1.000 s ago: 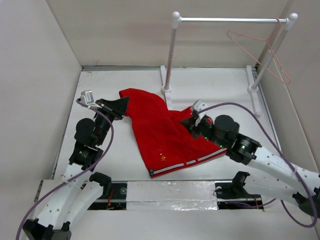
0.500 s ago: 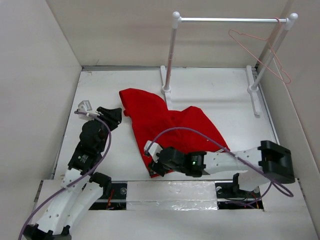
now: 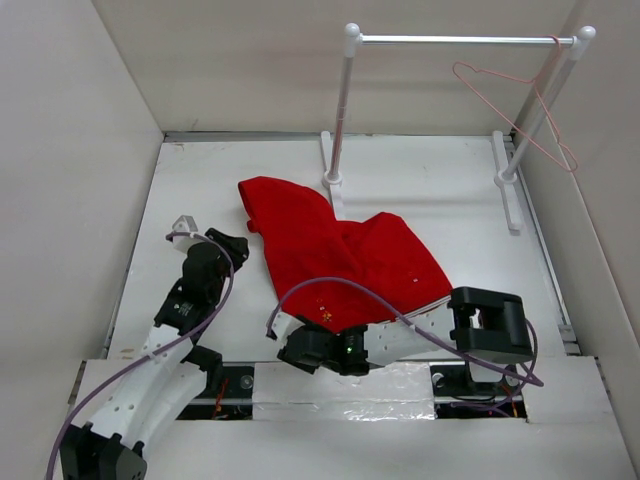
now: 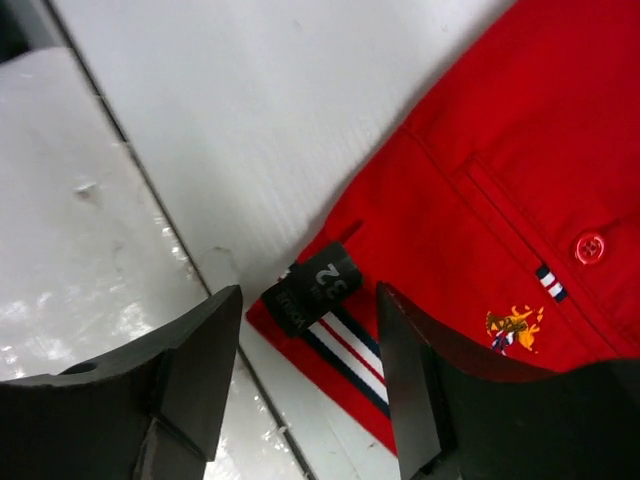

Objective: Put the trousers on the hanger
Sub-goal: Flatten out the trousers at the center of the board.

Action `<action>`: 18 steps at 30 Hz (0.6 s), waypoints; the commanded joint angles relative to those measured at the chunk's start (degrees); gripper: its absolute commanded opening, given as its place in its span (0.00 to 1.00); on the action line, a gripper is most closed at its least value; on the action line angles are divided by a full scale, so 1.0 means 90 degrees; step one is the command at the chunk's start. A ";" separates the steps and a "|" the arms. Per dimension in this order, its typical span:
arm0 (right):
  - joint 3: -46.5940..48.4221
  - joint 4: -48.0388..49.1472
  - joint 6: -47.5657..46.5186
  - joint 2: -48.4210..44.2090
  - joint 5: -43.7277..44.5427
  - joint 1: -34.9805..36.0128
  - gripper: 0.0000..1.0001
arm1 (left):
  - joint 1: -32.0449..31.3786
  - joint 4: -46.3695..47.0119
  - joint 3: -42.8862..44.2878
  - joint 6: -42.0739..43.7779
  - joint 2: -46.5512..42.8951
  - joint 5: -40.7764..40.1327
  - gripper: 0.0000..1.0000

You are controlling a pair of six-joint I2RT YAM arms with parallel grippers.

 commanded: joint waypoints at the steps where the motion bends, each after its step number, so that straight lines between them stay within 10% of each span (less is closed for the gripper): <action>1: 0.0274 0.0246 0.0349 0.0271 0.0560 -0.0019 0.59 | 0.0070 0.0399 -0.0105 -0.0086 -0.0075 0.0067 0.33; 5: 0.0294 0.0061 0.0633 0.0419 0.0932 -0.0019 0.48 | 0.0070 0.0360 -0.0164 -0.0067 -0.0026 0.0048 0.33; 10: 0.0196 -0.0358 0.0867 0.0080 0.1936 -0.0019 0.00 | 0.0070 0.0399 -0.0291 -0.0076 0.0062 0.0126 0.33; 18: 0.0352 -0.0555 -0.0681 -0.2284 0.2972 -0.0973 0.00 | 0.0070 0.0711 -0.0417 -0.0047 0.0345 0.0419 0.33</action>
